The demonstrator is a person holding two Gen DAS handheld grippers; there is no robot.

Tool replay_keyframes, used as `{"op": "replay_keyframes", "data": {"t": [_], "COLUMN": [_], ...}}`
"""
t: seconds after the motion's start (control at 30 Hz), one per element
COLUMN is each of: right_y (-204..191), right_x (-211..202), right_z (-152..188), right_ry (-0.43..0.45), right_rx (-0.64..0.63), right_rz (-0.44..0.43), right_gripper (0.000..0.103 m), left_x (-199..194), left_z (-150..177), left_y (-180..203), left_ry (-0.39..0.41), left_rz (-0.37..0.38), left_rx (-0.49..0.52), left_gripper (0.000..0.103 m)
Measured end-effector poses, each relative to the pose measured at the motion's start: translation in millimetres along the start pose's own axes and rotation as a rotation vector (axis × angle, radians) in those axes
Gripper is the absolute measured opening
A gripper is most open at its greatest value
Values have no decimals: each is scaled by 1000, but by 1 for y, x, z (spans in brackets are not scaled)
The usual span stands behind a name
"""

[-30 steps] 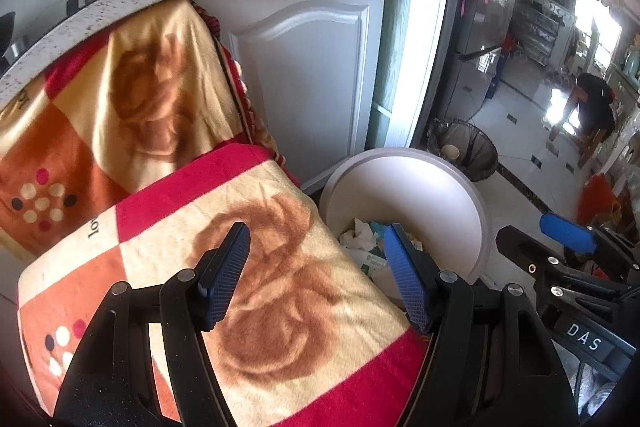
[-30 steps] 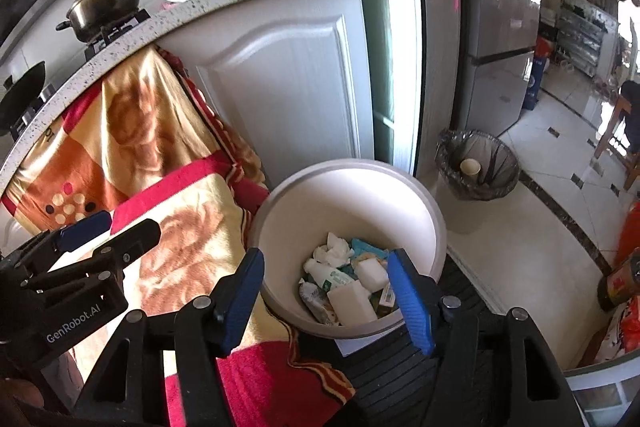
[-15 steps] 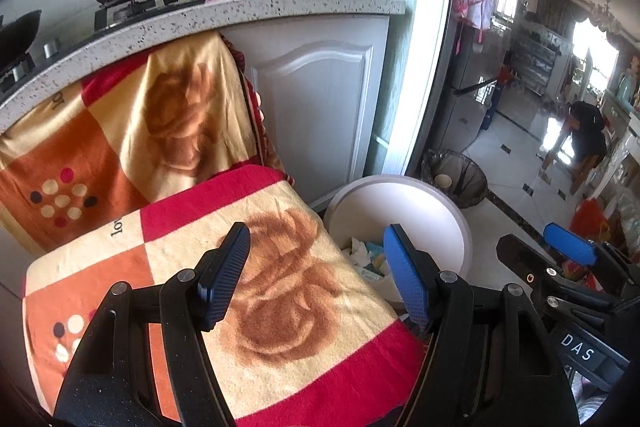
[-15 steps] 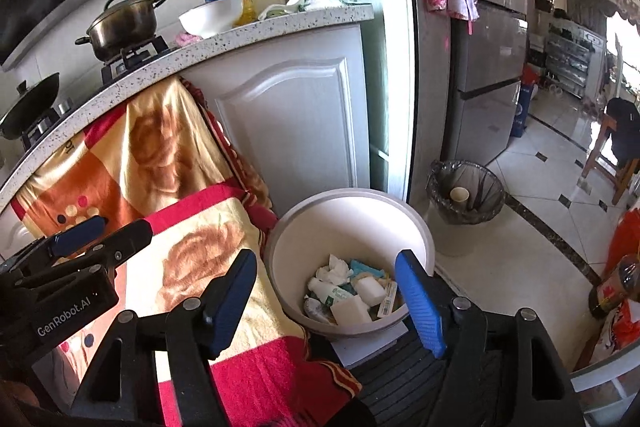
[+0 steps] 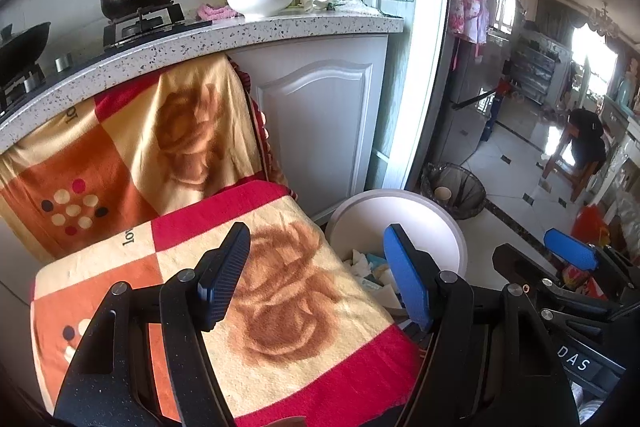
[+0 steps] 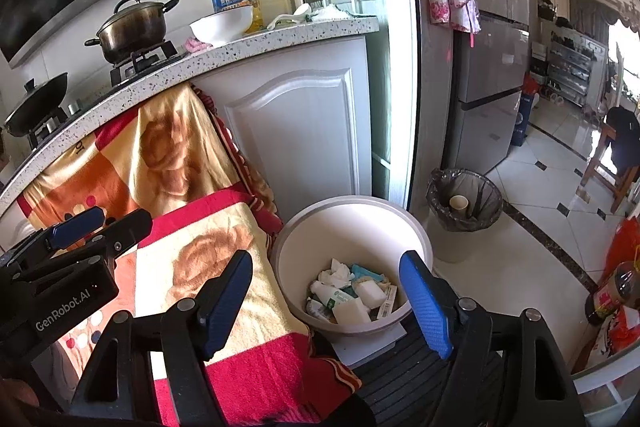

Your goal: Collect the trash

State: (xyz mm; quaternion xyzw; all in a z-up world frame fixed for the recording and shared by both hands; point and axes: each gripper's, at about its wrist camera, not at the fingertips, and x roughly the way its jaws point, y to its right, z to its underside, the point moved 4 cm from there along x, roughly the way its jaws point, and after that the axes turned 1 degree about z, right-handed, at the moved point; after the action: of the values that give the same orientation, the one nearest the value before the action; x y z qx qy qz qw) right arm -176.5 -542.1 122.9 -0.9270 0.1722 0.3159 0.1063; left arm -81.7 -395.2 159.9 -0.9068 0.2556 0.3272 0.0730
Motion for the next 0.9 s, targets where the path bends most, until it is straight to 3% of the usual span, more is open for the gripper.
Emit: {"op": "replay_keyframes", "data": {"t": [0.9], "right_y": [-5], "right_x": [-3], "right_z": [-5], "right_ry": [11], "right_rx": [-35], "right_rz": [9], "right_gripper": [74], "left_x": [-1], "left_z": [-1], "left_y": [1], "left_ry": [4], "left_rz": [19], "left_rx": [7], "left_gripper": [68]}}
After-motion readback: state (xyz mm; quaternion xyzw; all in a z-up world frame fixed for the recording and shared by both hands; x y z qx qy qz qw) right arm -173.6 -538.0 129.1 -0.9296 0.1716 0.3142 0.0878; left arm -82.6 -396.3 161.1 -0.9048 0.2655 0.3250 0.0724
